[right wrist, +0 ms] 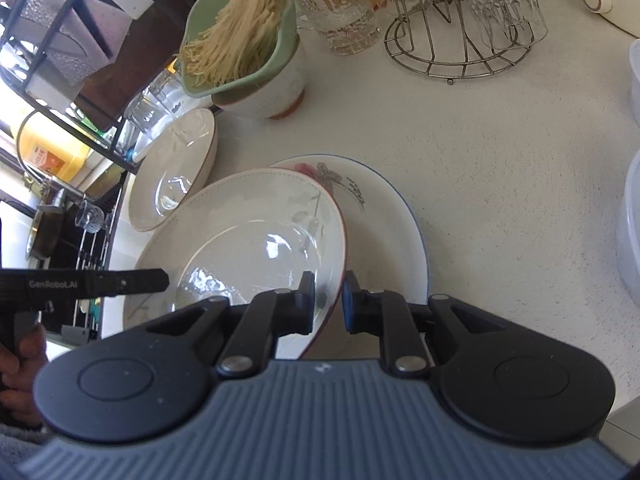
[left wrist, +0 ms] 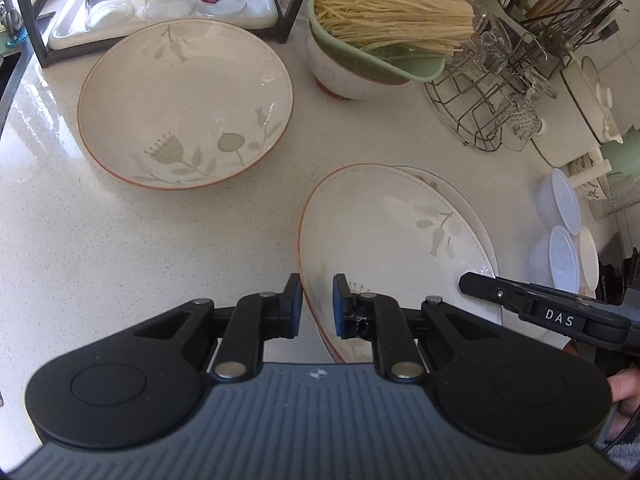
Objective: Organize plates and bowls
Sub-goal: 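Lift the leaf plate and carry it over the pink rose plate, then lower the leaf plate onto the rose plate and open both grippers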
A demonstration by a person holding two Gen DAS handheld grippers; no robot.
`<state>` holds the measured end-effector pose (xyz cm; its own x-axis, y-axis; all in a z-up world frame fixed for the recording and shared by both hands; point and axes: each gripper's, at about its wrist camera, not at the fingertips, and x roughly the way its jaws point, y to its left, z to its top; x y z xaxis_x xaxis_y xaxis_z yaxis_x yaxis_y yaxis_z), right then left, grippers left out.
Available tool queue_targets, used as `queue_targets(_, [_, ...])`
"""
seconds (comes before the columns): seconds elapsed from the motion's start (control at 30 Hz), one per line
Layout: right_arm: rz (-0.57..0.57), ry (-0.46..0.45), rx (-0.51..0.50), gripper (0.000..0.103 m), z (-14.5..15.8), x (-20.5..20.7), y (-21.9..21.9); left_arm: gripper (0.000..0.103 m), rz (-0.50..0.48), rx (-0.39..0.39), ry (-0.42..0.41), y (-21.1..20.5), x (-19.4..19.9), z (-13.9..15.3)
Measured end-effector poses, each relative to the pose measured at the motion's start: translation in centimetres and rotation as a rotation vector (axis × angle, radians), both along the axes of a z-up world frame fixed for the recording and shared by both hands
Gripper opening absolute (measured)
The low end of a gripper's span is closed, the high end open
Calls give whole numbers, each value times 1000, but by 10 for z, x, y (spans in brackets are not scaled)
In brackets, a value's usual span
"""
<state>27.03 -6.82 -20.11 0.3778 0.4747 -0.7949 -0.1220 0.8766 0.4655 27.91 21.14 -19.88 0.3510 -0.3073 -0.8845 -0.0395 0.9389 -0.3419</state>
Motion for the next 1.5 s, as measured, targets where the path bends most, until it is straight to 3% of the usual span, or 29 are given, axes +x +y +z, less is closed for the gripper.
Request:
queue_targets(0.3, [18,0,-16,17,-1,5,-7,17,-48,65,47,-19,5,-8])
queue_targets(0.63, [19,-17,-98,19,-5,7,-3,17,-39,53,71,-27,11,-12])
queue_targets(1.0, [-29,-6,-70,19,-7,5,-10,17,-49,32,90,-24,17,-15])
queue_targets(1.4, [-54,5,-85,19,-2,1,-11,18,-21,9,42,-20,6,-4])
queue_targets(1.5, [-85,-35,-101,18,6,-2,-13,18,-21,4,16,-20,3,3])
